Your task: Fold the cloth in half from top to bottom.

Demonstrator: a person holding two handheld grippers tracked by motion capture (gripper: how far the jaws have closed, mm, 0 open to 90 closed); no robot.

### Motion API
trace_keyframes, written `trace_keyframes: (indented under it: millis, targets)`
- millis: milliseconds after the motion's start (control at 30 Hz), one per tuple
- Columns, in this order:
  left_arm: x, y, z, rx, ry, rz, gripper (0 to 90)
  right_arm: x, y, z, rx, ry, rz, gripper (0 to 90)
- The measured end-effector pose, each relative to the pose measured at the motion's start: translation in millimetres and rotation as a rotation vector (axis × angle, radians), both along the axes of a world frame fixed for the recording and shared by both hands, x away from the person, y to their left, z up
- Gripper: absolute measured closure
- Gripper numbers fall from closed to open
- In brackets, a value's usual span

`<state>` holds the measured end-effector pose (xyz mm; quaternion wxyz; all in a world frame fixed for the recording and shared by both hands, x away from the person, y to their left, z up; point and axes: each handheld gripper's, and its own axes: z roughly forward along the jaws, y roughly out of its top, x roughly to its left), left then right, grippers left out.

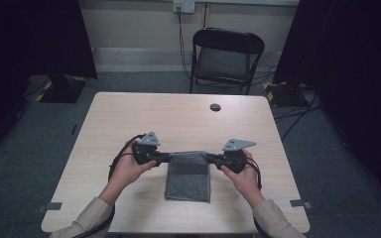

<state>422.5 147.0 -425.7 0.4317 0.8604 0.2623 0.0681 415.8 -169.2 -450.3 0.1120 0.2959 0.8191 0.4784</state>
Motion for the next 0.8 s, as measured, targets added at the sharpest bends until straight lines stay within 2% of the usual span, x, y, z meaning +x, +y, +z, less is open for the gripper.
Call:
trace_keyframes:
  millis: [133,300,500,567,633,800]
  targets:
    - [5.0,-0.3,9.4,-0.006,-0.007,0.0,85.2,5.9,-3.5,10.0,0.027,0.001,-0.005,85.6]
    - [8.9,-1.2,17.1,-0.015,-0.004,0.003,85.2,9.8,-5.0,21.4,0.027,-0.006,-0.005,85.6]
    - [-2.8,1.0,26.3,-0.041,-0.012,-0.024,85.3,1.0,-10.4,32.1,0.062,-0.023,0.003,85.5]
    - [-11.5,2.1,22.7,-0.044,0.001,-0.039,85.3,-7.8,-12.1,29.7,0.073,-0.022,0.014,85.4]
    - [-19.4,2.9,14.6,-0.036,0.015,-0.049,85.4,-16.8,-11.4,24.8,0.059,-0.015,0.031,85.3]
    - [-34.4,4.5,-9.0,-0.032,0.056,-0.061,85.3,-37.0,-10.9,4.2,0.038,0.029,0.063,84.7]
